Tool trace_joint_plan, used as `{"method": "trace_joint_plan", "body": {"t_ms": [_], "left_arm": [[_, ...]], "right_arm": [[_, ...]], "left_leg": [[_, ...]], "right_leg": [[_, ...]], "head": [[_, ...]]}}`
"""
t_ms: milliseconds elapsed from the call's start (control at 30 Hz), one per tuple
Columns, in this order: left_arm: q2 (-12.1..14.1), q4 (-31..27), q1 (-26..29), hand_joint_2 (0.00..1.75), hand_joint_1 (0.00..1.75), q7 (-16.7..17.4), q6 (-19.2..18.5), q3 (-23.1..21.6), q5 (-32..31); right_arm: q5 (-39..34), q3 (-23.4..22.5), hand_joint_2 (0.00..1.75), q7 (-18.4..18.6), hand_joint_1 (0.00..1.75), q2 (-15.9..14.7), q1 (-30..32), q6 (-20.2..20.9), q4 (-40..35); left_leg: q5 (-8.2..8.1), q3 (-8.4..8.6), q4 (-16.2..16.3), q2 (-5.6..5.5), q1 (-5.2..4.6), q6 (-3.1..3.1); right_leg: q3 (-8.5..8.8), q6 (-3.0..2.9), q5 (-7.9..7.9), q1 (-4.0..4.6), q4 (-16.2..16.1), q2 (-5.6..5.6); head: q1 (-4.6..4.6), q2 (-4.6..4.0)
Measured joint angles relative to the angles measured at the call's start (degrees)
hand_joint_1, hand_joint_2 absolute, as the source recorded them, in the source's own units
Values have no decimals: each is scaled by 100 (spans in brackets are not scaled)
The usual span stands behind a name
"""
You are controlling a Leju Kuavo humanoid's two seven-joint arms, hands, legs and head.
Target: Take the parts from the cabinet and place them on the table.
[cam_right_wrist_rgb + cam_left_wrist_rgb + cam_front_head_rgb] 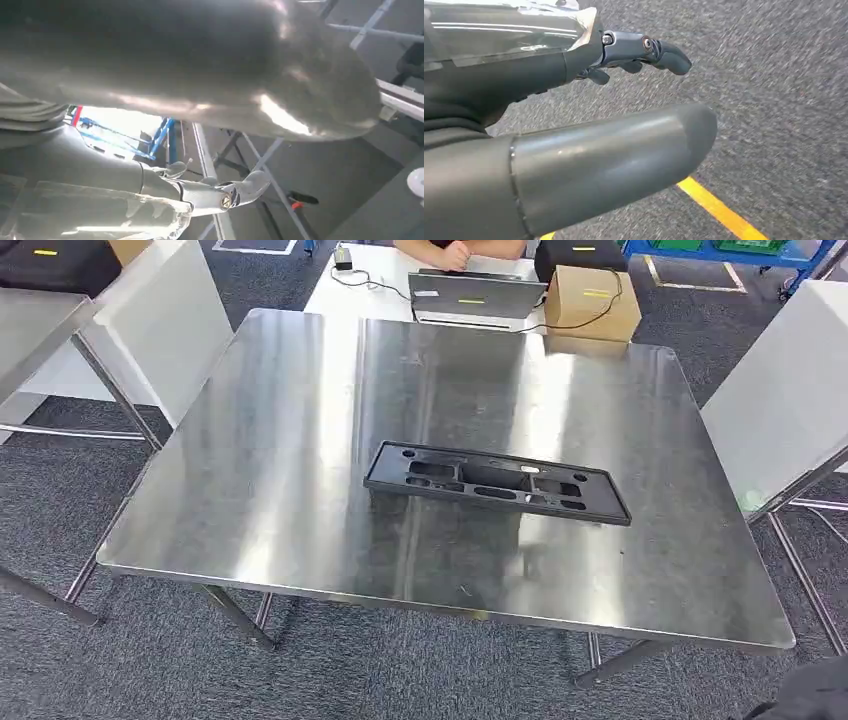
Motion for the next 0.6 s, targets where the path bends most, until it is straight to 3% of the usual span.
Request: {"method": "trace_joint_plan", "body": {"t_ms": [33, 67, 100, 133, 167, 200, 267, 300, 367, 400, 433, 467, 500, 567, 600], "left_arm": [[-7, 0, 0, 0, 0, 18, -49, 7, -31], [-9, -2, 0, 0, 0, 33, -103, 9, -68], [0, -11, 7, 0, 0, 57, -153, 9, -120], [-2, -20, 5, 0, 0, 61, -179, 9, -168], [-2, -33, 4, 0, 0, 66, -228, 9, -201], [-9, -35, 4, 0, 0, 68, -271, 9, -247], [9, -52, 14, 0, 0, 68, -320, 9, -313], [17, -55, 23, 0, 0, 72, -350, 9, -345], [43, -65, 31, 0, 0, 81, -392, 9, -372], [48, -68, 36, 0, 0, 85, -394, 9, -398], [50, -81, 45, 0, 0, 85, -394, 9, -398], [52, -81, 53, 0, 0, 85, -396, 9, -405], [57, -83, 57, 0, 0, 87, -396, 9, -404], [65, -98, 57, 0, 0, 87, -396, 9, -409], [72, -101, 55, 0, 0, 87, -396, 9, -415]], "right_arm": [[-254, -130, 0, 110, 0, 24, -57, 117, 15], [-554, -317, 0, 229, 0, 48, -159, 240, 70], [-872, -632, 0, 361, 0, 92, -298, 417, 222], [-981, -989, 0, 454, 0, 125, -424, 583, 379], [-980, -1325, 0, 466, 0, 142, -561, 707, 554], [-1031, -1706, 0, 466, 0, 149, -683, 848, 749], [-1147, -2253, 0, 405, 0, 158, -859, 1092, 1019], [-1194, -2469, 0, 384, 0, 173, -916, 1166, 1118], [-1295, -2907, 0, 313, 0, 192, -962, 1325, 1289], [-1310, -3064, 0, 300, 0, 214, -981, 1358, 1351], [-1315, -3179, 0, 298, 0, 241, -998, 1380, 1404], [-1315, -3291, 0, 296, 0, 258, -1011, 1393, 1447], [-1315, -3386, 0, 294, 0, 273, -1021, 1395, 1480], [-1308, -3511, 0, 294, 0, 302, -1052, 1430, 1530], [-1304, -3553, 0, 298, 0, 319, -1065, 1454, 1548]], "left_leg": [[12, 2, 1, -8, 13, -23], [28, 0, 4, -13, 15, -61], [45, 3, -2, -17, -2, -108], [54, 9, 3, -18, -8, -147], [70, -3, 21, -22, -16, -180], [94, -2, -12, -23, -16, -218], [58, -72, 60, -36, 26, -285], [-202, -163, 276, -24, 26, -303], [-795, -496, 1151, -30, 31, -352], [-981, -648, 1585, -27, 37, -374], [-1021, -691, 1800, -26, 40, -383], [-922, -586, 1723, -26, 40, -378], [-737, -367, 1414, -24, 40, -368], [-341, 279, 379, -25, 46, -338], [-363, 492, 16, -33, 40, -308]], "right_leg": [[282, 65, 233, -17, -574, -2], [566, 95, 384, -35, -1126, -3], [623, 23, 456, -5, -1133, 6], [542, -22, 551, 44, -1114, 18], [501, -107, 498, 47, -1161, 17], [486, -147, 508, 49, -1158, 16], [450, -283, 597, -60, -1193, -10], [429, -359, 632, -47, -1193, -20], [373, -409, 677, -27, -1188, -53], [335, -405, 707, -15, -1183, -59], [305, -403, 728, -9, -1178, -60], [286, -383, 741, -9, -1176, -60], [285, -374, 747, -9, -1176, -60], [297, -355, 755, -11, -1169, -58], [278, -342, 760, 8, -1159, -58]], "head": [[0, 0], [4, 0], [4, 2], [9, 2], [4, 2], [0, 2], [4, 2], [2, 2], [0, 2], [2, 2], [0, 2], [2, 2], [0, 2], [2, 2], [2, 2]]}}
